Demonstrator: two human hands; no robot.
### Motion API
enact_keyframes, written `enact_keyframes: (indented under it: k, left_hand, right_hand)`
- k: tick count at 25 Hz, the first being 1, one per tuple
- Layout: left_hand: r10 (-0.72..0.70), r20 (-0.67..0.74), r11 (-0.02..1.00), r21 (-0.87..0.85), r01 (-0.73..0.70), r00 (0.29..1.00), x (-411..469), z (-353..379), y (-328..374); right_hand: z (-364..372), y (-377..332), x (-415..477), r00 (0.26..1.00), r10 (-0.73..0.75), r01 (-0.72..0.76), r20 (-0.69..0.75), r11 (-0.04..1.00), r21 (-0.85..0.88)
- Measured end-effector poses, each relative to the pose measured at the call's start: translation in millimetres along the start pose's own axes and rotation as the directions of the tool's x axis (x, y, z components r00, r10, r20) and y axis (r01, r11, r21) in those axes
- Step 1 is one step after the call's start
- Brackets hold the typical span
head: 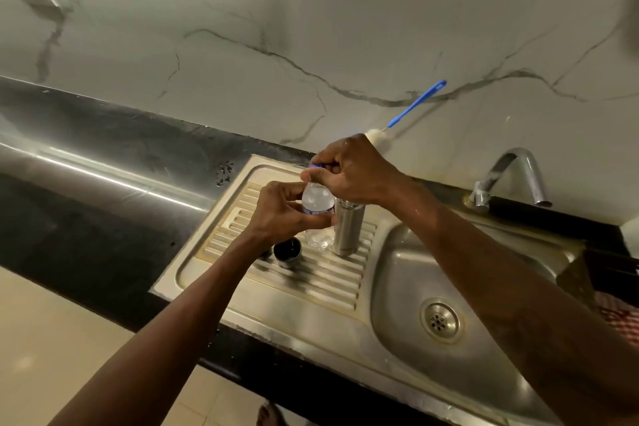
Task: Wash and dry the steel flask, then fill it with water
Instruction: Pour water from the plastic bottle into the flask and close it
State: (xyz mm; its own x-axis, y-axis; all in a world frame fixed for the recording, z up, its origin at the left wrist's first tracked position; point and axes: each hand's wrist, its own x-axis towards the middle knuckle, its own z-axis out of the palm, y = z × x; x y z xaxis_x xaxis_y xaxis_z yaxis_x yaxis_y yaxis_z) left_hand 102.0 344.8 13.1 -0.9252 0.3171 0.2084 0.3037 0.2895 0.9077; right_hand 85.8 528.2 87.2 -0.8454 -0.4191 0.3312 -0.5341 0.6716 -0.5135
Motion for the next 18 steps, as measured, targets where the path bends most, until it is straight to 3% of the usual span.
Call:
enact_keyframes:
  k: [2, 6, 9, 11, 15, 18]
  left_hand:
    - [0.011, 0.018, 0.999, 0.038, -0.012, 1.000, -6.1, 3.6, -5.1]
    - [0.000, 0.051, 0.998, 0.067, -0.003, 0.999, -18.4, 9.8, -14.4]
    - [-0.004, 0.084, 0.997, 0.080, -0.003, 0.996, -25.6, 7.5, -22.0]
    - [0.018, 0.050, 0.991, 0.134, -0.025, 0.999, -28.8, 6.8, -24.7]
    - [0.005, -0.018, 0.972, 0.237, 0.000, 1.000, -35.0, 11.8, -26.7]
    - [0.007, 0.023, 0.975, 0.220, -0.012, 1.000, -39.3, 11.6, -31.9]
  right_hand:
    - [-5.7, 0.6, -8.8, 0.990, -0.007, 0.006, 0.138, 1.000, 0.006]
    - [-8.5, 1.0, -18.9, 0.959, -0.015, 0.028, 0.282, 0.999, -0.043]
    - [-9.0, -2.2, -26.6, 0.904, 0.027, -0.025, 0.427, 1.000, -0.010]
    - [-7.2, -7.3, -31.8, 0.915, 0.045, -0.052, 0.401, 0.999, 0.006]
    - [3.9, -15.9, -33.6, 0.979, 0.132, -0.107, 0.153, 0.981, -0.162]
    - [11.6, -15.5, -35.4, 0.964, 0.177, -0.141, 0.200, 0.973, -0.183]
